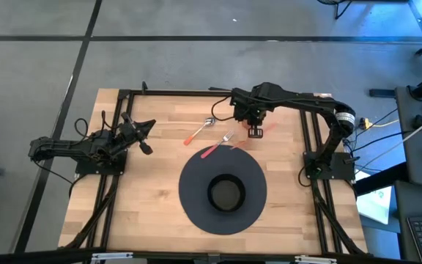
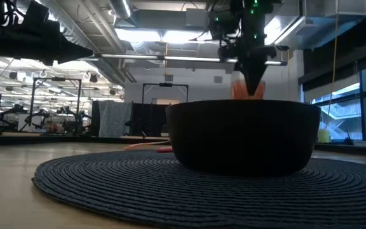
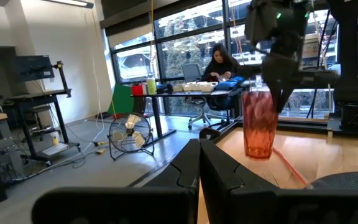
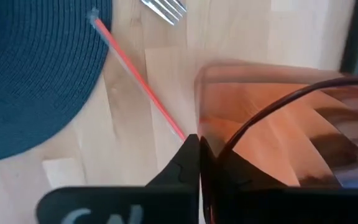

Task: Pick & Place Utensil
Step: Put the orange glass on the blue mat to the top right of the black bowl

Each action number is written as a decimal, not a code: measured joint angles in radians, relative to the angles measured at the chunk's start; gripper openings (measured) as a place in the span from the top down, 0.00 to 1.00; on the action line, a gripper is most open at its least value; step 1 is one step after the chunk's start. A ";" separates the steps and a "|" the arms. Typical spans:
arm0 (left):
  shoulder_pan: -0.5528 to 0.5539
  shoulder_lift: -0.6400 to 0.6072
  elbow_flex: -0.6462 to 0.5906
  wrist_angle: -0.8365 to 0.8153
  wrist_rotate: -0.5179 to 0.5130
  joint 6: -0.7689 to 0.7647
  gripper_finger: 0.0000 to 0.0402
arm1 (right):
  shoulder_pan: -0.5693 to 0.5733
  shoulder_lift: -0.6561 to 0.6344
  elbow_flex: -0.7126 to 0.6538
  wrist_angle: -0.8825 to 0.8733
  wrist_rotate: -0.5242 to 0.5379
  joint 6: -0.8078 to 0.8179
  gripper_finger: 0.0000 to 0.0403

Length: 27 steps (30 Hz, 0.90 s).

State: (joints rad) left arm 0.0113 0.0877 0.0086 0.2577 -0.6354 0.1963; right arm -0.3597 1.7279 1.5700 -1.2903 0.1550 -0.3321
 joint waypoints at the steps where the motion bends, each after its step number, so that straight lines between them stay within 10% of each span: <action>1: 0.000 0.000 0.000 0.000 0.000 0.000 0.99 | 0.011 0.000 0.020 -0.017 0.006 0.009 0.96; 27: 0.000 0.000 0.000 -0.013 0.000 0.000 0.99 | 0.398 -0.223 0.132 -0.241 -0.068 0.249 0.98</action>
State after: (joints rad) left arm 0.0113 0.0879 0.0086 0.2447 -0.6357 0.1963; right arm 0.0384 1.5045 1.7021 -1.5312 0.0865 -0.0826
